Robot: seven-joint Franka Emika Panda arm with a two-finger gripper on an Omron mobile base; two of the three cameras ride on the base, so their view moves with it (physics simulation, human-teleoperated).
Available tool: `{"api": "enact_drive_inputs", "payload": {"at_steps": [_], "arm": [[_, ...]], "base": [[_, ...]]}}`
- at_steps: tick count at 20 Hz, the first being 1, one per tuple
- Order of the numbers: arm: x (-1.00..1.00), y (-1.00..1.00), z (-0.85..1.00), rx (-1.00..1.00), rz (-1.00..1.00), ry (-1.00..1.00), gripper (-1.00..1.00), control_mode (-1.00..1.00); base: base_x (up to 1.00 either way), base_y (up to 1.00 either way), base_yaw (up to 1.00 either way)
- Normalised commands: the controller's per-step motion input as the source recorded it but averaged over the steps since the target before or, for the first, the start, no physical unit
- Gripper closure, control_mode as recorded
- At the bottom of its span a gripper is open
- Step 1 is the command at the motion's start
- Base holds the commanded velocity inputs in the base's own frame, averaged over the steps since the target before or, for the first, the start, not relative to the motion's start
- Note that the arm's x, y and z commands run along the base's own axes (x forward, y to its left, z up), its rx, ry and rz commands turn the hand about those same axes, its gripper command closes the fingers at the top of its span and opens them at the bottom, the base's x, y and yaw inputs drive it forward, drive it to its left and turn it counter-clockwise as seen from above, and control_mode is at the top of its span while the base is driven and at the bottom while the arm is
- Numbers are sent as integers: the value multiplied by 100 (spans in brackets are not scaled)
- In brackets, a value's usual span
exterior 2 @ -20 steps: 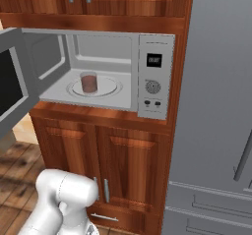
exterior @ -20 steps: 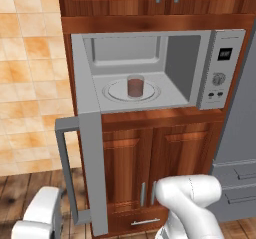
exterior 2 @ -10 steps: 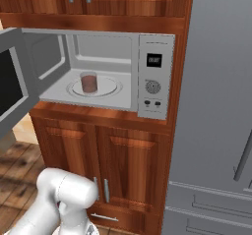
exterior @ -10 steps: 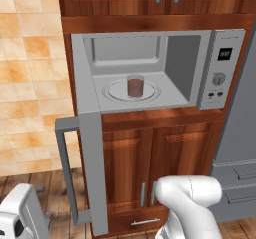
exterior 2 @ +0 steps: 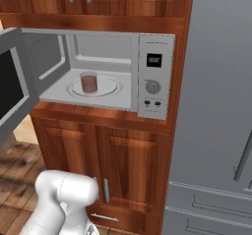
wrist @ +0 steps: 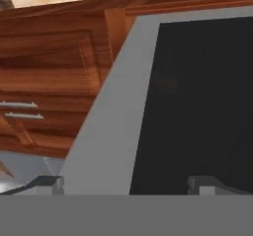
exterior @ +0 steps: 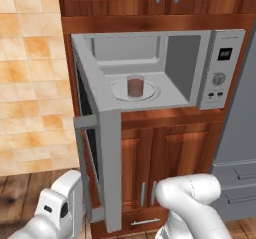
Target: Place the microwavable item in the microwave. Then, close the microwave door and press the start button.
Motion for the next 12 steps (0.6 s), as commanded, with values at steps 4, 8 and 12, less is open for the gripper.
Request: {"api": "enact_drive_inputs", "payload": {"at_steps": [4, 8, 12], "arm": [[0, -100, 40, 3, -11, 0, -100, -100], [0, -100, 30, 5, -13, -1, -100, -100], [0, -100, 21, 7, -14, 0, -100, -100]], "base": [[0, 0, 0], [0, 0, 0], [0, 0, 0]]}}
